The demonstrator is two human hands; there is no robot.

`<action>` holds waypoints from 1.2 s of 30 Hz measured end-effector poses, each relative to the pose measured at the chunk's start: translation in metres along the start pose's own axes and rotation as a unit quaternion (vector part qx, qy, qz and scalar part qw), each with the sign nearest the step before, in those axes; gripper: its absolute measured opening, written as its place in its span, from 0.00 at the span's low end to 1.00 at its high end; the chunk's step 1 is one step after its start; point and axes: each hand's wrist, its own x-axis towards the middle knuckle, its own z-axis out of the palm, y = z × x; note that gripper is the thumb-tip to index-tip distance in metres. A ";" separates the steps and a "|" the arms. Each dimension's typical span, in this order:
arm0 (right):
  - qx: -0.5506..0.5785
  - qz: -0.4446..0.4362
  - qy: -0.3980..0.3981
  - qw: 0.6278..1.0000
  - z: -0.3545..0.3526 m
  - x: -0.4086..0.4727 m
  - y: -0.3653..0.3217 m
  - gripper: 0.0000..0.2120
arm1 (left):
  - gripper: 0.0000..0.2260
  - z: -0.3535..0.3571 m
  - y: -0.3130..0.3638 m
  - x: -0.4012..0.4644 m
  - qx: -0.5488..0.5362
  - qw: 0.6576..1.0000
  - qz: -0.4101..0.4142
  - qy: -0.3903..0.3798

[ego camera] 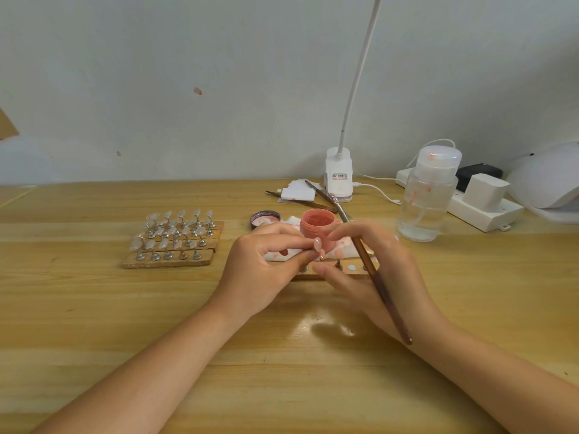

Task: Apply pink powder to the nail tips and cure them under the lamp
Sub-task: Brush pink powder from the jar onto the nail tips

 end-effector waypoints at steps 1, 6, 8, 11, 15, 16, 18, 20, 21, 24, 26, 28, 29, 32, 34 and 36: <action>0.000 -0.001 -0.007 1.000 0.001 0.000 0.000 0.18 | 0.08 0.000 0.000 0.000 0.003 1.000 0.005 -0.001; 0.006 0.005 0.001 1.000 0.002 0.000 0.004 0.17 | 0.10 0.000 -0.004 0.000 0.022 1.000 0.015 -0.011; 0.011 -0.007 0.008 1.000 0.002 0.000 0.005 0.15 | 0.09 -0.001 -0.004 0.000 0.024 0.999 0.013 -0.018; 0.011 -0.022 0.016 1.000 0.001 0.000 0.004 0.15 | 0.06 -0.001 -0.003 -0.001 0.016 0.999 0.013 -0.025; 0.017 -0.016 0.032 0.999 -0.005 0.002 0.003 0.19 | 0.10 -0.001 -0.001 0.000 0.018 0.999 0.000 -0.033; 0.018 -0.011 0.040 0.999 -0.008 0.003 0.004 0.19 | 0.12 -0.001 -0.001 0.000 0.024 0.999 -0.008 -0.032; 0.023 0.011 0.047 0.999 -0.015 0.005 0.007 0.16 | 0.14 -0.001 -0.004 0.000 0.046 0.998 -0.036 -0.034; 0.016 0.034 0.036 0.999 -0.024 0.007 0.013 0.13 | 0.15 -0.001 -0.007 0.001 0.073 0.994 -0.068 -0.044; 0.011 0.043 0.022 0.999 -0.028 0.009 0.015 0.12 | 0.16 -0.001 -0.009 0.001 0.085 0.992 -0.080 -0.050; 0.007 0.061 -0.038 0.997 -0.036 0.010 0.023 0.10 | 0.17 -0.001 -0.013 0.001 0.114 0.985 -0.104 -0.073; 0.003 0.065 -0.066 0.996 -0.037 0.010 0.028 0.08 | 0.16 0.000 -0.015 0.001 0.118 0.982 -0.117 -0.085; -0.004 0.060 -0.083 0.995 -0.036 0.009 0.031 0.08 | 0.16 0.001 -0.017 0.001 0.108 0.982 -0.130 -0.090; -0.007 0.054 -0.090 0.994 -0.035 0.009 0.032 0.08 | 0.15 0.001 -0.017 0.001 0.103 0.982 -0.133 -0.092; -0.016 0.035 -0.102 0.994 -0.034 0.008 0.034 0.09 | 0.15 0.000 -0.019 0.000 0.097 0.981 -0.136 -0.095; -0.022 0.023 -0.096 0.995 -0.034 0.008 0.035 0.10 | 0.15 0.000 -0.020 -0.001 0.093 0.981 -0.138 -0.095; -0.028 0.019 -0.094 0.995 -0.033 0.007 0.036 0.10 | 0.15 0.000 -0.021 0.000 0.091 0.982 -0.138 -0.094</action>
